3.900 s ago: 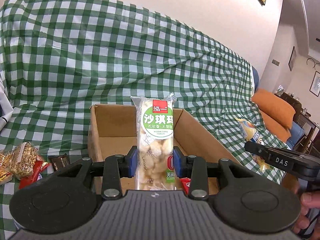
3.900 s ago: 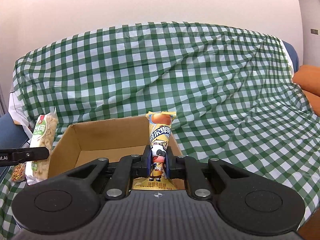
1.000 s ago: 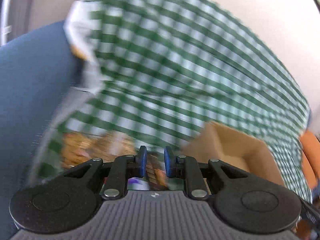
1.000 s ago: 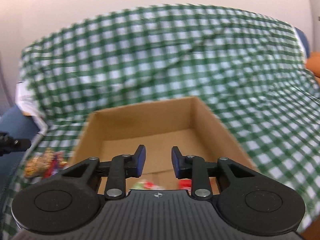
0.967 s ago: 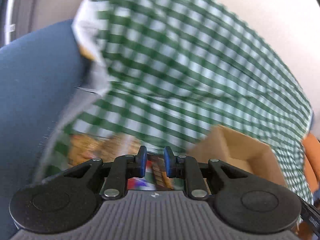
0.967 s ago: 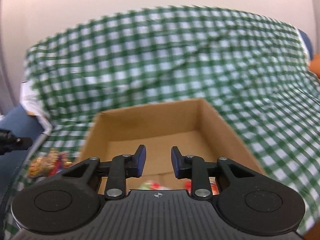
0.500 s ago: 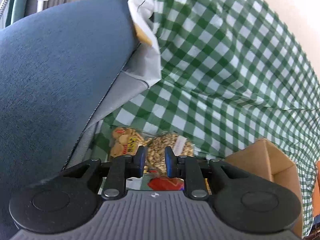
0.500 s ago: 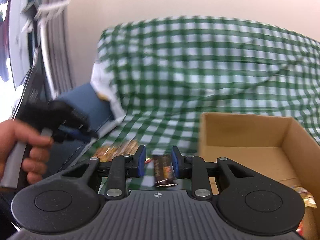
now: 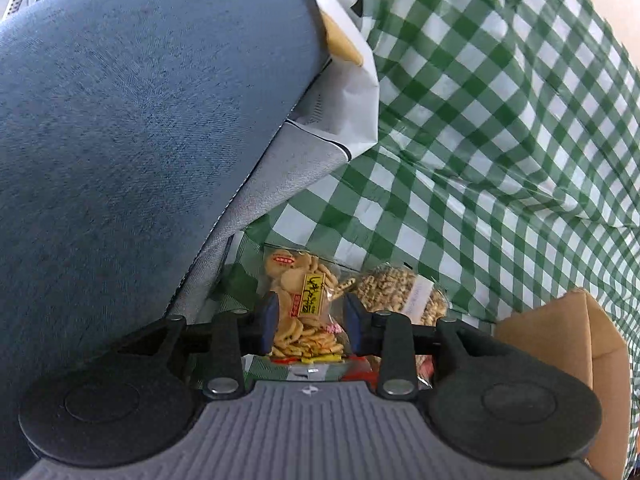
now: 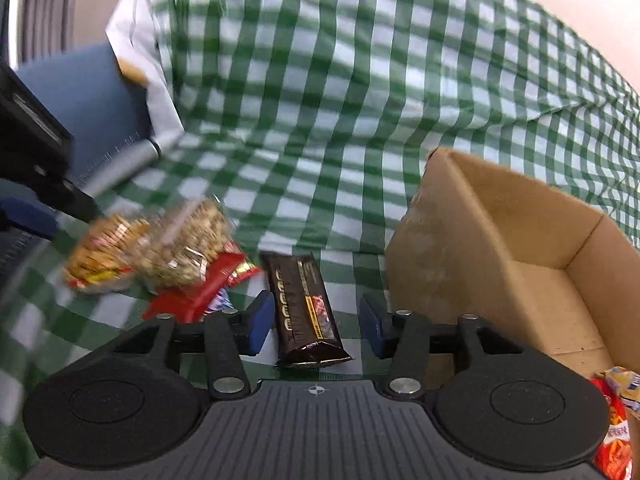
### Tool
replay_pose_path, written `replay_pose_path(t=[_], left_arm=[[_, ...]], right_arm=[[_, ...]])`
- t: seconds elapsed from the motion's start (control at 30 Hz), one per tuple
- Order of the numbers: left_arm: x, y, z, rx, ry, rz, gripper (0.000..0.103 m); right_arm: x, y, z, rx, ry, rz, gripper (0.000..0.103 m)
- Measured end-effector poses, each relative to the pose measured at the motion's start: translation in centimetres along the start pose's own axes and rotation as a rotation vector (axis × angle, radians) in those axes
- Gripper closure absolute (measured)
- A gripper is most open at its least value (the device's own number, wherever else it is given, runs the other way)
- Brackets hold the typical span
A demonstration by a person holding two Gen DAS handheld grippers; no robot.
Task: Organize snacks
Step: 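Move both open tools back toward the remaining snack pile, then grasp the clear cracker bag with the left tool while the right tool grasps the dark chocolate bar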
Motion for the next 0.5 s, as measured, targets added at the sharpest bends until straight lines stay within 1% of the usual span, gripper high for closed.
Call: replay_pose_path(t=[0.03, 0.07, 0.1, 0.17, 0.23, 0.27, 0.33, 0.43, 0.47, 0.5], left_arm=[[0.1, -0.2, 0.0, -0.002, 0.002, -0.005, 0.063], [0.2, -0.5, 0.1, -0.002, 0.001, -0.011, 0.059], [0.3, -0.8, 0.3, 0.005, -0.003, -0.017, 0.051], [0.4, -1.3, 0.6, 0.026, -0.015, -0.022, 0.045], [0.3, -2.1, 0.8, 0.042, -0.034, -0.039, 0.044], [0.3, -2.5, 0.8, 0.058, -0.044, -0.051, 0.044], [0.2, -3.3, 0.8, 0.096, -0.064, -0.061, 0.043], [0.1, -4.0, 0.7, 0.114, -0.084, -0.071, 0.039], [0.1, -4.2, 0.8, 0.124, -0.097, -0.07, 0.039], [0.1, -4.3, 0.9, 0.13, -0.104, -0.079, 0.039]], right_arm=[[0.1, -0.8, -0.2, -0.005, 0.001, -0.021, 0.051], [-0.1, -1.4, -0.2, -0.004, -0.005, -0.038, 0.051], [0.0, -2.0, -0.2, -0.004, -0.012, -0.052, 0.05], [-0.1, -2.9, -0.1, -0.01, -0.017, -0.073, 0.049], [0.2, -3.7, 0.3, -0.003, -0.036, -0.102, 0.048], [0.2, -4.1, 0.4, 0.005, -0.049, -0.118, 0.045], [0.1, -4.8, 0.6, 0.016, -0.06, -0.144, 0.045], [0.0, -5.5, 0.7, 0.036, -0.067, -0.154, 0.046], [0.1, -5.6, 0.8, 0.046, -0.066, -0.154, 0.052], [0.1, -5.4, 0.8, 0.057, -0.062, -0.151, 0.061]])
Point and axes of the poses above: each gripper's, at about its wrist camera, not at the fingertips, and y roughly against the way its jaws point, z to its right, x to its top, the point moved 3 cm from there along -y, roughly the way its jaws point, and after that the axes turned 12 degrees about -z, right-handed, at the moved point
